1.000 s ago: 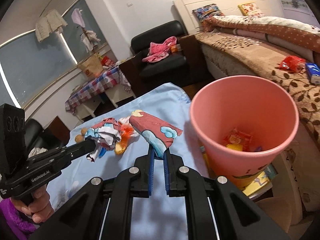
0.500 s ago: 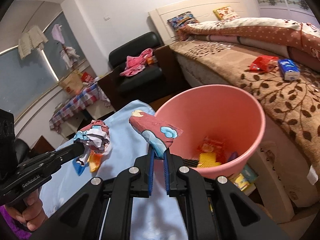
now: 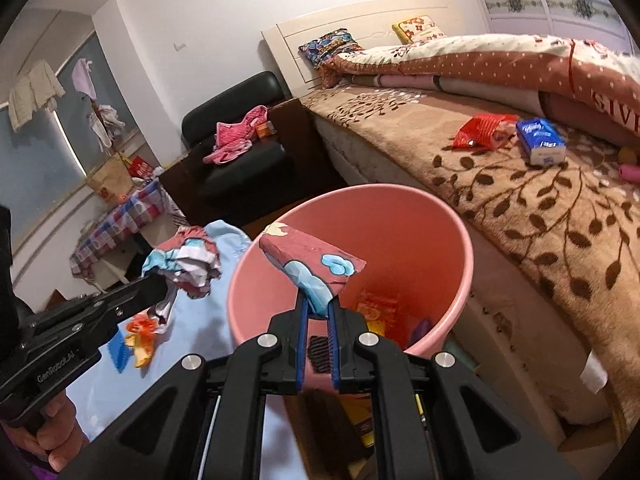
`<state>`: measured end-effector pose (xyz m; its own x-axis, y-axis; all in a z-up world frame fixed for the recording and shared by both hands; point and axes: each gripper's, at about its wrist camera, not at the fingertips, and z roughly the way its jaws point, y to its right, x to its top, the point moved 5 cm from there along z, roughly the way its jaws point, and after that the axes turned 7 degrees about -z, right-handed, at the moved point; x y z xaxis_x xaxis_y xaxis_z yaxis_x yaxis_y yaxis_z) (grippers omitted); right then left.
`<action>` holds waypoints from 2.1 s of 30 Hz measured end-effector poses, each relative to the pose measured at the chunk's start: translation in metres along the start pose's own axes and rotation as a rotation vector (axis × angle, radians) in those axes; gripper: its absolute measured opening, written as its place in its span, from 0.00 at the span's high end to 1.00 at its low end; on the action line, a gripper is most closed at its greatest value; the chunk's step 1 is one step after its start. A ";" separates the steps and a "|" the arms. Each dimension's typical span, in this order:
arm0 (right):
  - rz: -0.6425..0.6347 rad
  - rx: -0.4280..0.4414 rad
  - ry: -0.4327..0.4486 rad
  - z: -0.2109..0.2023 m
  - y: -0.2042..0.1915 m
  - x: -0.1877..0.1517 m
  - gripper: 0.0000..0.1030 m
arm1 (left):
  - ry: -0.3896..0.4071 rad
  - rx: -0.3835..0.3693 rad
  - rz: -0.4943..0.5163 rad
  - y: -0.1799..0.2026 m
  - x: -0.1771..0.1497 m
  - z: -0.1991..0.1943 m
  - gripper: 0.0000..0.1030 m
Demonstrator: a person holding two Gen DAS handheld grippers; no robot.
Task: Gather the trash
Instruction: 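Carry both wrappers in both grippers over the pink bucket, then open both grippers to drop the wrappers into the bucket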
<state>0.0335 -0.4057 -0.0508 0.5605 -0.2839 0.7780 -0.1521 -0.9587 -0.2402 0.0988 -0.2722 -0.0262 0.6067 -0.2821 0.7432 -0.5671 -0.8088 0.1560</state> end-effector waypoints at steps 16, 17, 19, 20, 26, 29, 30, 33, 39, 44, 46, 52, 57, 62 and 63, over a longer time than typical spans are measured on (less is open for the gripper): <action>-0.041 -0.081 -0.039 0.026 0.010 0.004 0.92 | -0.064 0.023 0.044 0.018 0.007 0.061 0.97; -0.040 -0.084 -0.044 0.028 0.010 0.004 0.92 | -0.070 0.021 0.044 0.019 0.007 0.064 0.97; -0.037 -0.089 -0.052 0.033 0.012 0.004 0.92 | -0.077 0.016 0.045 0.020 0.007 0.069 0.97; -0.035 -0.091 -0.056 0.035 0.012 0.005 0.92 | -0.079 0.016 0.045 0.021 0.007 0.071 0.97; -0.035 -0.092 -0.067 0.040 0.012 0.004 0.91 | -0.077 0.005 0.035 0.022 0.008 0.075 0.97; -0.035 -0.092 -0.070 0.041 0.012 0.003 0.91 | -0.088 0.008 0.034 0.021 0.005 0.077 0.97; -0.035 -0.092 -0.070 0.040 0.012 0.003 0.91 | -0.093 0.009 0.034 0.021 0.004 0.077 0.97; -0.034 -0.093 -0.069 0.041 0.012 0.004 0.91 | -0.110 0.009 0.031 0.018 0.001 0.078 0.96; -0.023 -0.104 -0.059 0.038 0.015 0.004 0.73 | -0.117 0.010 -0.002 0.011 -0.002 0.074 0.66; -0.016 -0.110 -0.051 0.034 0.016 0.005 0.62 | -0.125 0.011 -0.022 0.006 -0.003 0.071 0.65; -0.013 -0.109 -0.046 0.032 0.016 0.005 0.58 | -0.126 0.013 -0.027 0.005 -0.004 0.069 0.64; -0.001 -0.094 -0.042 0.025 0.016 0.002 0.56 | -0.126 0.015 -0.027 0.003 -0.005 0.064 0.64; 0.000 -0.090 -0.039 0.020 0.014 0.003 0.56 | -0.120 0.017 -0.037 -0.001 -0.008 0.054 0.64; -0.008 -0.087 -0.028 0.011 0.008 0.003 0.56 | -0.114 0.019 -0.055 -0.007 -0.012 0.041 0.64; -0.009 -0.086 -0.025 0.010 0.007 0.002 0.56 | -0.113 0.020 -0.059 -0.008 -0.013 0.039 0.64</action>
<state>0.0417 -0.4127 -0.0562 0.5818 -0.2754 0.7653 -0.2154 -0.9595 -0.1816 0.1176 -0.2820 -0.0621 0.6981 -0.2892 0.6550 -0.5181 -0.8355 0.1833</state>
